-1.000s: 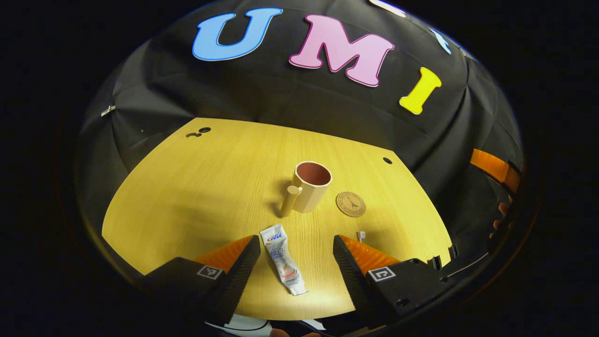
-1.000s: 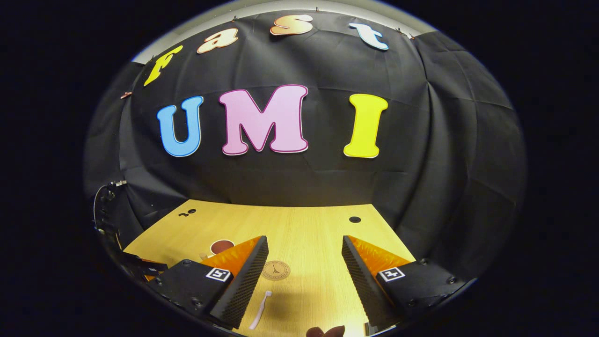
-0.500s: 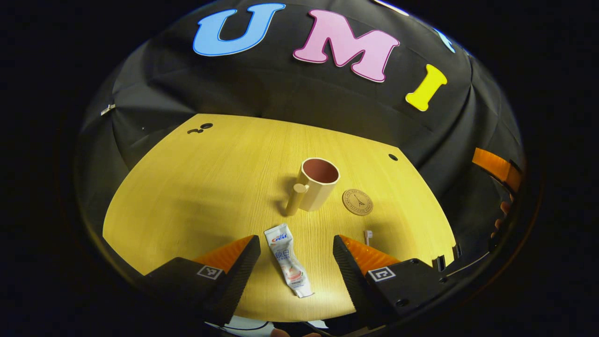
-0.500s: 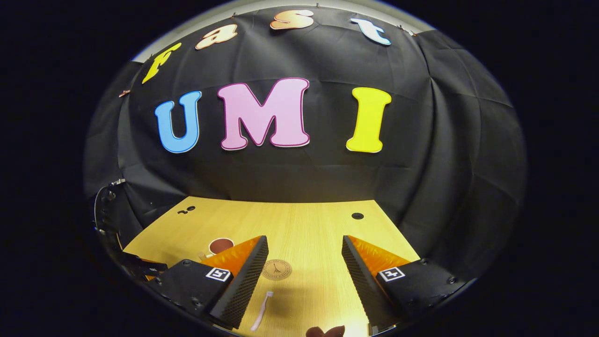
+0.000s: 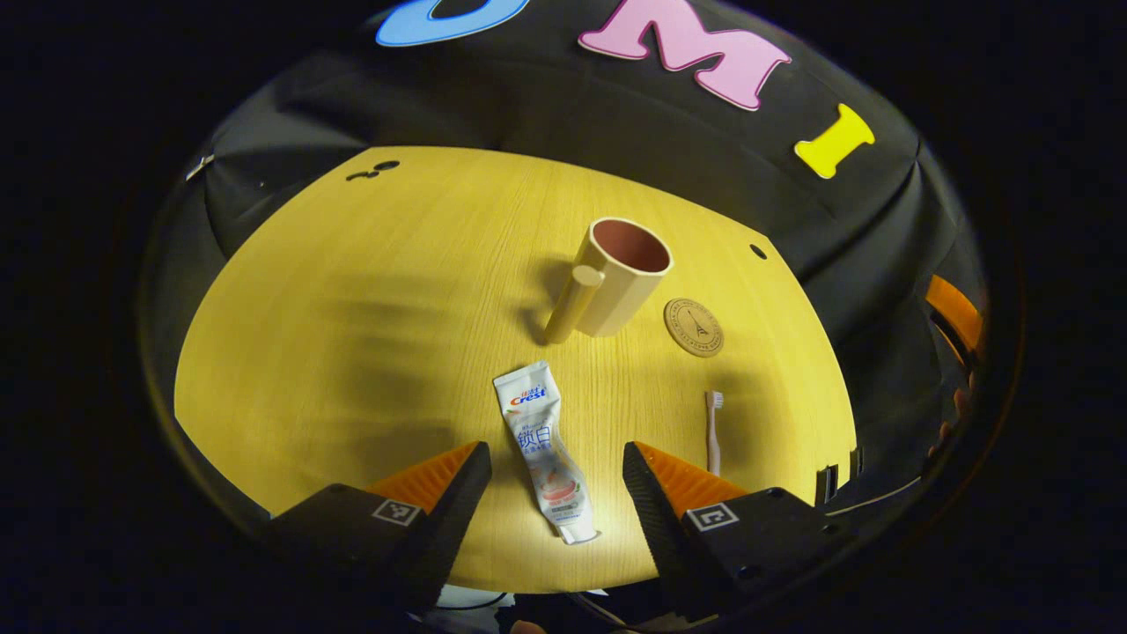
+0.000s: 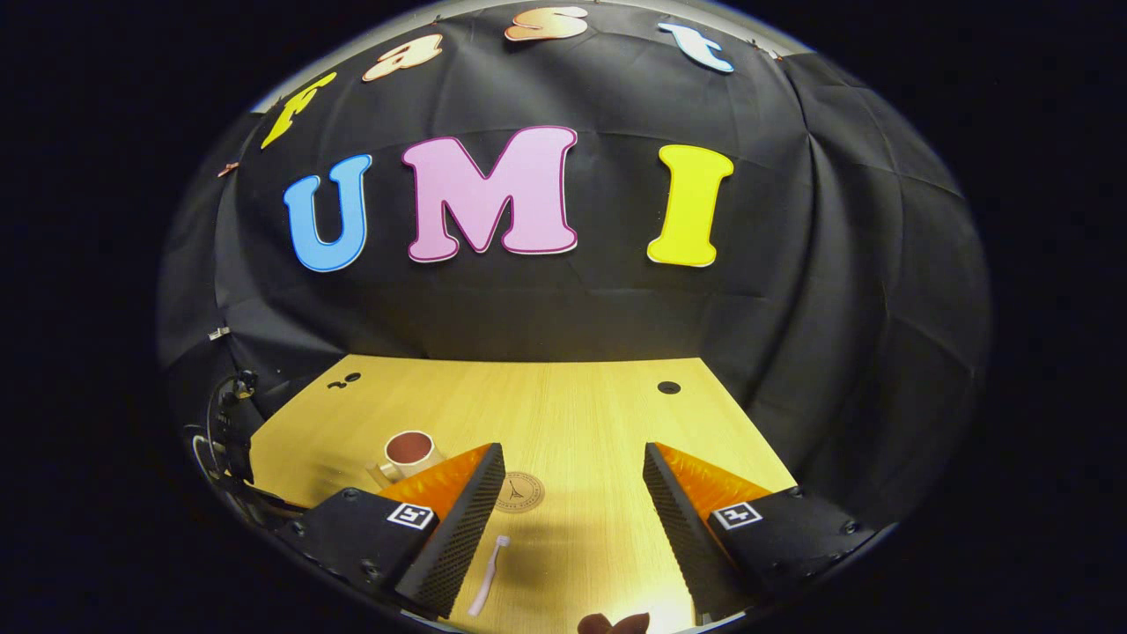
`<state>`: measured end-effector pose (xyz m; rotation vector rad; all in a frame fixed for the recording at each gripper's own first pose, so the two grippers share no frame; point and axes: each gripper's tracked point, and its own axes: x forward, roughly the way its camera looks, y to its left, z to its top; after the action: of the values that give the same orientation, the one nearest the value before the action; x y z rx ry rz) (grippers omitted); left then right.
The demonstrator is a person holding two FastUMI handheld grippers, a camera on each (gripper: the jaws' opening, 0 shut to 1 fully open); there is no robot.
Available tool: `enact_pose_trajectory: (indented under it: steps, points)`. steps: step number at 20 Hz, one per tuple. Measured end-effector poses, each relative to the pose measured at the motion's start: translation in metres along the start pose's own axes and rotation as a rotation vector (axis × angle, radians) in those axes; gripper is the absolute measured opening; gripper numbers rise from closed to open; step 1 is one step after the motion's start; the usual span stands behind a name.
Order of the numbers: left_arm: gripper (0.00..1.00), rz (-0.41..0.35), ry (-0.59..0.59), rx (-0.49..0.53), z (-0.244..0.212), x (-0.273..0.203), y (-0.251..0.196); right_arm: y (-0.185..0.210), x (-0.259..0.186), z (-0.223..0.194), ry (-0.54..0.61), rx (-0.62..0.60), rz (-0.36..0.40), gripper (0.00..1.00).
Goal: Put the toothbrush and toothpaste on the desktop into the cup, then pick up the cup and place it on the coaster on the desktop.
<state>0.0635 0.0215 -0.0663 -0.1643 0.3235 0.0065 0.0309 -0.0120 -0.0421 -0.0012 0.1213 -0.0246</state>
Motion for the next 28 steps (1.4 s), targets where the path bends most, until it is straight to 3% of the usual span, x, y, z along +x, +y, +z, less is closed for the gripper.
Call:
enact_pose_trajectory:
  steps: [10,14,15,16,17,18,19,20,23,26,28]
  points:
    - [0.85,0.068,0.202,-0.002,-0.021,0.042,0.012,-0.013,-0.011,-0.034,0.079,0.047,-0.029,0.98]
    - [0.80,0.085,0.224,0.032,-0.019,0.051,0.008,-0.002,-0.015,-0.053,0.139,0.071,-0.004,0.98]
    - [0.68,0.093,0.240,0.045,-0.020,0.051,0.008,0.004,-0.015,-0.060,0.163,0.073,0.009,0.98]
    - [0.63,0.108,0.250,0.062,-0.019,0.051,0.010,0.010,-0.016,-0.068,0.192,0.073,0.027,0.98]
    - [0.70,0.120,0.272,0.081,-0.021,0.050,0.012,0.020,-0.020,-0.078,0.215,0.066,0.042,0.99]
    - [0.59,0.136,0.284,0.102,-0.021,0.049,0.013,0.028,-0.021,-0.086,0.245,0.056,0.062,0.99]
    - [0.56,0.161,0.296,0.118,-0.021,0.049,0.017,0.036,-0.022,-0.097,0.278,0.042,0.079,0.99]
    - [0.48,0.194,0.300,0.134,-0.020,0.048,0.022,0.042,-0.023,-0.105,0.314,0.026,0.093,0.98]
    - [0.33,0.216,0.315,0.176,-0.018,0.048,0.022,0.058,-0.022,-0.129,0.406,-0.025,0.122,0.99]
    - [0.29,0.194,0.323,0.178,-0.017,0.049,0.021,0.074,-0.019,-0.159,0.520,-0.089,0.145,0.96]
    - [0.26,0.177,0.324,0.180,-0.017,0.049,0.022,0.075,-0.020,-0.180,0.597,-0.143,0.133,0.87]
